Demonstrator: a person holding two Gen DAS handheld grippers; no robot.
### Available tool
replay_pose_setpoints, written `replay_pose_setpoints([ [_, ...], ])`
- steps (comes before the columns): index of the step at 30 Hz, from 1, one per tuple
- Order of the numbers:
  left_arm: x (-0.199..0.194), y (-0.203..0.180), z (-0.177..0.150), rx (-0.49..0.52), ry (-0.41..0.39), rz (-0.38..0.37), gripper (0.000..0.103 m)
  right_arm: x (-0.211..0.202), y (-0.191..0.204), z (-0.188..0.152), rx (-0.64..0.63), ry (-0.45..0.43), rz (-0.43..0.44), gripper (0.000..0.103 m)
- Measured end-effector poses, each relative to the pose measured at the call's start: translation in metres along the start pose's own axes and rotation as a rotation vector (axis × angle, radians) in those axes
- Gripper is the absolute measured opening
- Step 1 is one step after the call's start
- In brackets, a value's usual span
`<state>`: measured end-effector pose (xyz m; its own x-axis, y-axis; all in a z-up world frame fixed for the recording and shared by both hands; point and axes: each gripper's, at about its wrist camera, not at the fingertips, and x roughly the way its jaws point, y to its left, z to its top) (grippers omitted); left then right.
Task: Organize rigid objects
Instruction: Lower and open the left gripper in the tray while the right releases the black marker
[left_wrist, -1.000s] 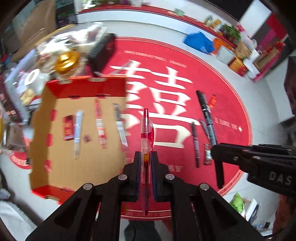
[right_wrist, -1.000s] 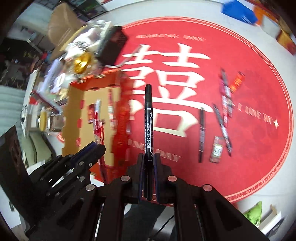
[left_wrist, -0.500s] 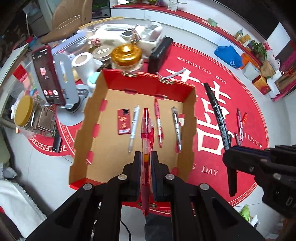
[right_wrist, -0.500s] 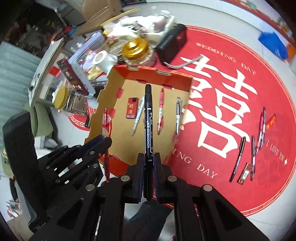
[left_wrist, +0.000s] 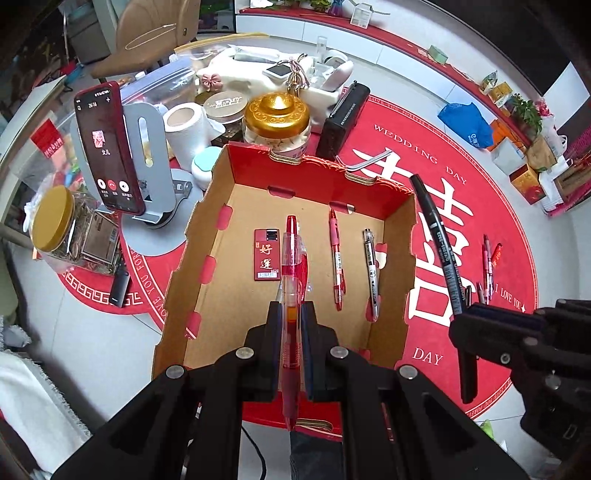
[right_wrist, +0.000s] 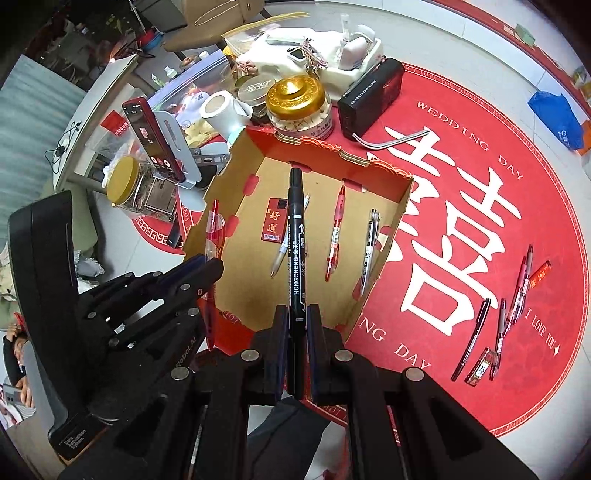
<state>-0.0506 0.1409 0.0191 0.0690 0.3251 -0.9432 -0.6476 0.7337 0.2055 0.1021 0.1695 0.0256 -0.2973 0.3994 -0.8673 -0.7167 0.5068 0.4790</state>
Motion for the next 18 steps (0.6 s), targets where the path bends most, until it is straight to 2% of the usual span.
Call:
replay_pose_setpoints([
  [18,0.012,0.010,0.005,-0.006,0.028,0.013,0.010,0.014,0.001,0.010,-0.005,0.030,0.007,0.011],
])
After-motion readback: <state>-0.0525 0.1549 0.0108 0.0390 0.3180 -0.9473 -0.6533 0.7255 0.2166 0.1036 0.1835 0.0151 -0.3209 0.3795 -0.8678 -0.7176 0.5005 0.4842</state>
